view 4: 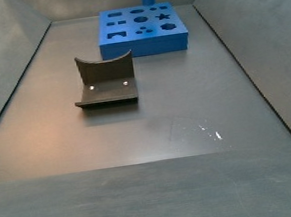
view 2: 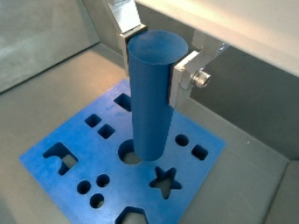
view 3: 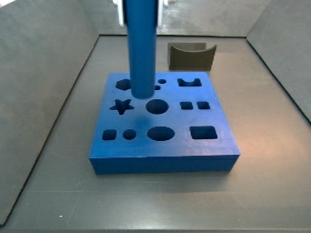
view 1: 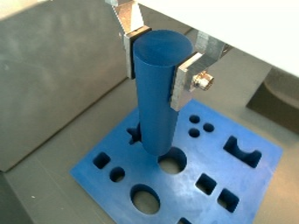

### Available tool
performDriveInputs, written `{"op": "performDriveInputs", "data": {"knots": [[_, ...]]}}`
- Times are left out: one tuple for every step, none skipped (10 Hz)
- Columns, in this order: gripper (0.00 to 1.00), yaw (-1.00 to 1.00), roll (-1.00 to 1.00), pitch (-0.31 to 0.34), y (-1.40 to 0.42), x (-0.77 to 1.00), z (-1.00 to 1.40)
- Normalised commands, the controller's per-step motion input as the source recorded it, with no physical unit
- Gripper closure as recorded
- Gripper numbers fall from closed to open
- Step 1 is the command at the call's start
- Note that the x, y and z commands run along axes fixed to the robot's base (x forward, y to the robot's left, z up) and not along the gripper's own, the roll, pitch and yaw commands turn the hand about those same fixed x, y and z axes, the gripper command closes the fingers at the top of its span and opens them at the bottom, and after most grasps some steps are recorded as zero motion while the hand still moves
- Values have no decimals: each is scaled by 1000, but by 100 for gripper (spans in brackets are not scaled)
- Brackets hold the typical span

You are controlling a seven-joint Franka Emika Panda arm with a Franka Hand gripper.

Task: Insert the round object.

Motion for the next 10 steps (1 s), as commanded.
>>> {"op": "performDriveInputs", "data": {"knots": [[100,-63,27,-19,6,297,-669],[100,-80,0,-33,17,269,-606],[100,-66,43,0,46,214,-357],[100,-34,41,0,120,54,-303],[100,-37,36,0,74,154,-337],[100,-46,29,0,0,389,-434],[100,-77,7,0,0,417,-446],[100,-91,11,0,0,351,-391],[100,-89,4,0,0,254,-443],[100,-103,0,0,0,254,-443]]}}
